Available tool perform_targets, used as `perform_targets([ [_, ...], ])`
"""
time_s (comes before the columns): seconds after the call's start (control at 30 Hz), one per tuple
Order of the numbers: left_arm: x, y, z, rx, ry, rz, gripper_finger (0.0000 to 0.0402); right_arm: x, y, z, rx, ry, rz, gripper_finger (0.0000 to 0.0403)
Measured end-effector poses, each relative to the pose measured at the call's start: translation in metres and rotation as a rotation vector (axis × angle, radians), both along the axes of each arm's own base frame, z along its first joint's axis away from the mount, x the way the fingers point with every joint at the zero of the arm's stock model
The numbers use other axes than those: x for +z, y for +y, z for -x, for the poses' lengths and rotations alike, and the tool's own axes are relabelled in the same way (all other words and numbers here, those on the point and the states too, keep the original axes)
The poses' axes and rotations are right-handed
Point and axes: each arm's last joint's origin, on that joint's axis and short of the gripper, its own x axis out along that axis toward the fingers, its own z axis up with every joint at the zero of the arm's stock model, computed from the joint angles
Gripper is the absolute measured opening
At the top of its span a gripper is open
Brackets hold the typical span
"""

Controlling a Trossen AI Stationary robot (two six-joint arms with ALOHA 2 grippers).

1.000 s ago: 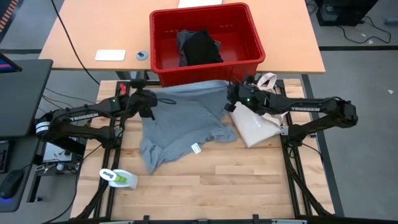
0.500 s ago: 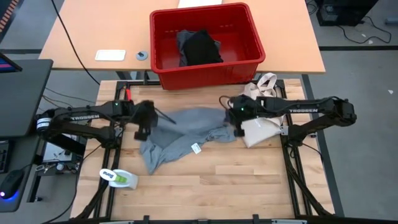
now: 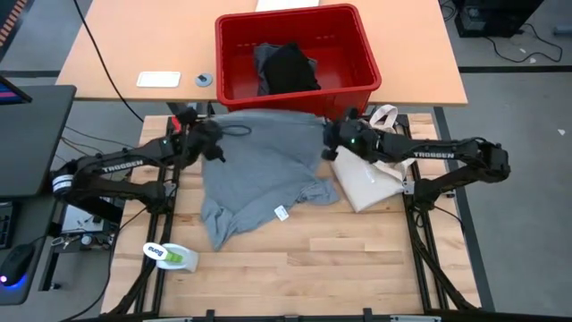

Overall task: Fold Laundry from Bin
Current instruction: Fold the gray shirt

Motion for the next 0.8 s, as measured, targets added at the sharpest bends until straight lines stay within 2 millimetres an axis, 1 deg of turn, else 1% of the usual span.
perform_targets([
  [0.1,-0.006,0.007,0.004,-0.046,0.025,0.100,0.0080,-0.002,-0.009,0.002,0.086,-0.026,-0.091,0.0088],
  [0.2,-0.013,0.014,0.004,-0.063,0.028,0.170,0.0150,-0.007,-0.016,0.007,0.091,-0.012,-0.165,0.0146],
  [0.27,-0.013,0.017,0.004,-0.049,0.026,0.170,0.0202,-0.010,-0.018,0.010,0.067,-0.007,-0.209,0.0183],
  [0.33,-0.013,0.015,0.003,-0.054,0.002,0.182,0.0250,-0.014,-0.016,0.012,0.072,0.000,-0.277,0.0211],
  [0.37,-0.015,0.012,0.002,-0.073,-0.019,0.219,0.0270,-0.016,-0.012,0.012,0.107,0.017,-0.322,0.0222],
  [0.43,-0.017,0.001,-0.001,-0.171,-0.080,0.363,0.0299,-0.021,-0.001,0.010,0.196,0.051,-0.411,0.0234],
  [0.53,-0.017,-0.020,-0.011,-0.319,-0.192,0.569,0.0315,-0.030,0.020,-0.001,0.277,0.069,-0.480,0.0236],
  [0.6,-0.019,-0.036,-0.016,-0.362,-0.212,0.659,0.0315,-0.038,0.033,-0.011,0.303,0.062,-0.503,0.0230],
  [0.7,-0.032,-0.061,-0.027,-0.402,-0.176,0.739,0.0306,-0.053,0.046,-0.031,0.331,0.029,-0.526,0.0219],
  [0.8,-0.048,-0.082,-0.036,-0.418,-0.097,0.802,0.0294,-0.075,0.050,-0.052,0.359,0.014,-0.534,0.0208],
])
